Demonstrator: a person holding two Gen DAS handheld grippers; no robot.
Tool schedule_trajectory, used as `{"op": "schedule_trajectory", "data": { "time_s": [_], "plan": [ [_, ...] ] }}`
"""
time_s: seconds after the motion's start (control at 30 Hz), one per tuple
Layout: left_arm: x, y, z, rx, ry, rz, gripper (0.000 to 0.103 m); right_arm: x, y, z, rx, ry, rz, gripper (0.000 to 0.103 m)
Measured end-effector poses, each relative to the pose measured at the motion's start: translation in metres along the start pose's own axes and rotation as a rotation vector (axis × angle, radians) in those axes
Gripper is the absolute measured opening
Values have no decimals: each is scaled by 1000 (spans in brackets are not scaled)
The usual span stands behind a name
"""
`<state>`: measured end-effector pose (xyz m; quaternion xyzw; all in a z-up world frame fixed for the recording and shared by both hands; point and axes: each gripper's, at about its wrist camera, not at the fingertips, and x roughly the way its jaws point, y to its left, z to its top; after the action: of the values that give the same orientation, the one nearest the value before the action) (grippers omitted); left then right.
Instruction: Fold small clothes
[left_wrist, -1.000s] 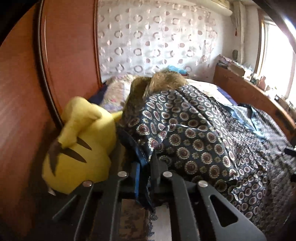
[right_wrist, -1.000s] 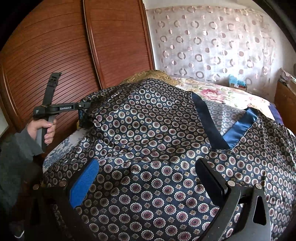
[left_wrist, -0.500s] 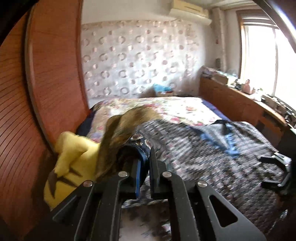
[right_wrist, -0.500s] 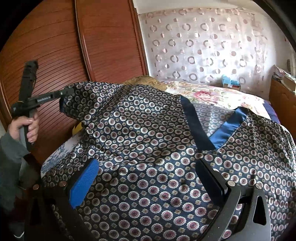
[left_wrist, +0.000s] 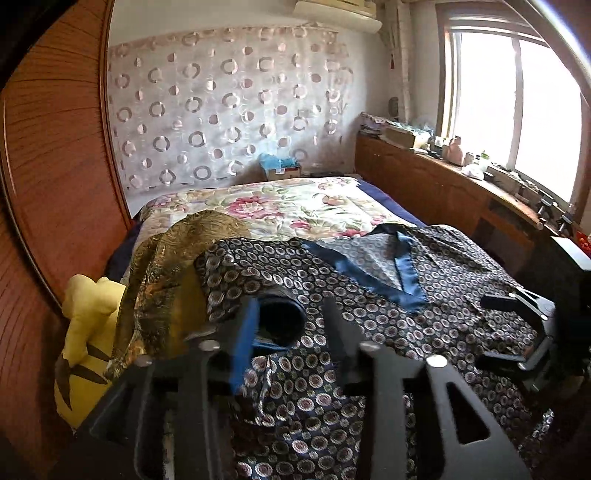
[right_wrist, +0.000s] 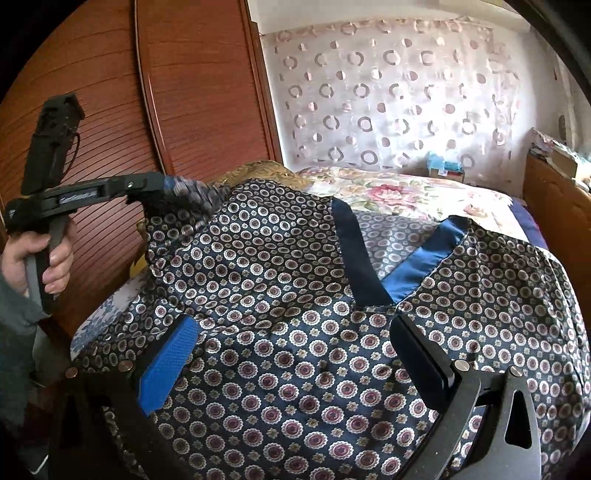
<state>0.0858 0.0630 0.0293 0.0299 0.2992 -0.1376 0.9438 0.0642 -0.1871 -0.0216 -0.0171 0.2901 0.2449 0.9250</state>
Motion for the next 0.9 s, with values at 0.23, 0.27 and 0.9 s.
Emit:
{"op": "schedule_trajectory", "data": {
  "time_s": [0.23,0.27,0.9],
  "plan": [
    [-26,14,-8,-18,-37,16,67,3,-1,13,-21,6,25,99],
    [-30,17,-11,-23,-43,19,70,4,1,17,-32,5,32,97],
    [-32,39,-50,-116,-19,50,77,141,38,78,-231,156,134,76]
  ]
}}
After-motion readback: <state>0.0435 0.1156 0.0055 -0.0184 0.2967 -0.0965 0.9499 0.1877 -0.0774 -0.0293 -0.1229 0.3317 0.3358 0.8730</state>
